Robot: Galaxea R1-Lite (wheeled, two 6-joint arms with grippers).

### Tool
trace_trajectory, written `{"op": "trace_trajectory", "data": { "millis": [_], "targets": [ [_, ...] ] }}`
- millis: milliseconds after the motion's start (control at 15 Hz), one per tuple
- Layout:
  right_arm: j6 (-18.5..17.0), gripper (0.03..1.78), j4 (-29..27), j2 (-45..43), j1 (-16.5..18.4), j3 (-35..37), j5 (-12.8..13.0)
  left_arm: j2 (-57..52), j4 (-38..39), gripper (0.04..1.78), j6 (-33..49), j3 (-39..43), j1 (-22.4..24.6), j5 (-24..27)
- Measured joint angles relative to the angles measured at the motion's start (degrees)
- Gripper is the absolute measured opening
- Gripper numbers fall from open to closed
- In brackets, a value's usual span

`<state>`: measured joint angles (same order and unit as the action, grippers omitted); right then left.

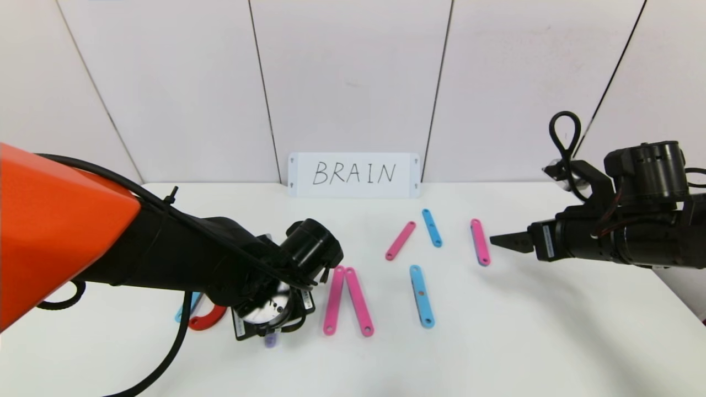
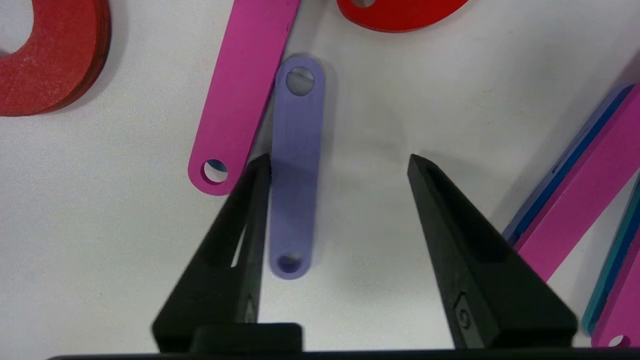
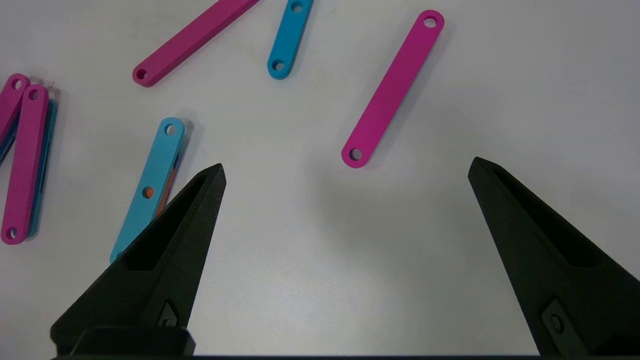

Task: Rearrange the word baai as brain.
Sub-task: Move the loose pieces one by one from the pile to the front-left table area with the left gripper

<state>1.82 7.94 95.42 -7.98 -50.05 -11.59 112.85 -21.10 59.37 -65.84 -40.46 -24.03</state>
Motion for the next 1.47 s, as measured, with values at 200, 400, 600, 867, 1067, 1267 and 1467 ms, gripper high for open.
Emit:
{"op": "trace_trajectory", "data": {
  "millis": [200, 400, 600, 867, 1067, 1267, 1467],
  "targets": [
    [0.00, 1.70, 0.00, 0.00, 0.00, 0.02, 0.00, 0.00, 0.11, 1.49, -0.05, -0.37, -0.27, 0.07],
    [0.00, 1.70, 0.00, -0.02, 0.00, 0.00, 0.00, 0.00, 0.11, 1.71, -0.05, -0.52, -0.39, 0.46],
    [0.00, 1.70, 0.00, -0.02, 0.00, 0.00, 0.00, 0.00, 0.11, 1.74, -0.05, -0.66, -0.41, 1.23],
    [-0.02, 1.70, -0.04, -0.02, 0.00, 0.00, 0.00, 0.00, 1.58, 1.74, -0.05, -0.80, -0.55, 2.82],
    [0.00, 1.70, -0.04, -0.02, 0.00, 0.02, 0.00, 0.02, 2.50, 1.74, -0.11, -0.89, -0.52, 3.08],
    [-0.02, 1.70, -0.04, -0.05, 0.00, 0.04, 0.00, 0.20, 3.63, 1.74, -0.39, -1.13, -0.46, 3.28],
    [0.00, 1.70, -0.04, -0.05, 0.00, 0.04, 0.00, 0.52, 3.69, 1.74, -0.41, -1.72, -0.49, 3.56]
  ]
}}
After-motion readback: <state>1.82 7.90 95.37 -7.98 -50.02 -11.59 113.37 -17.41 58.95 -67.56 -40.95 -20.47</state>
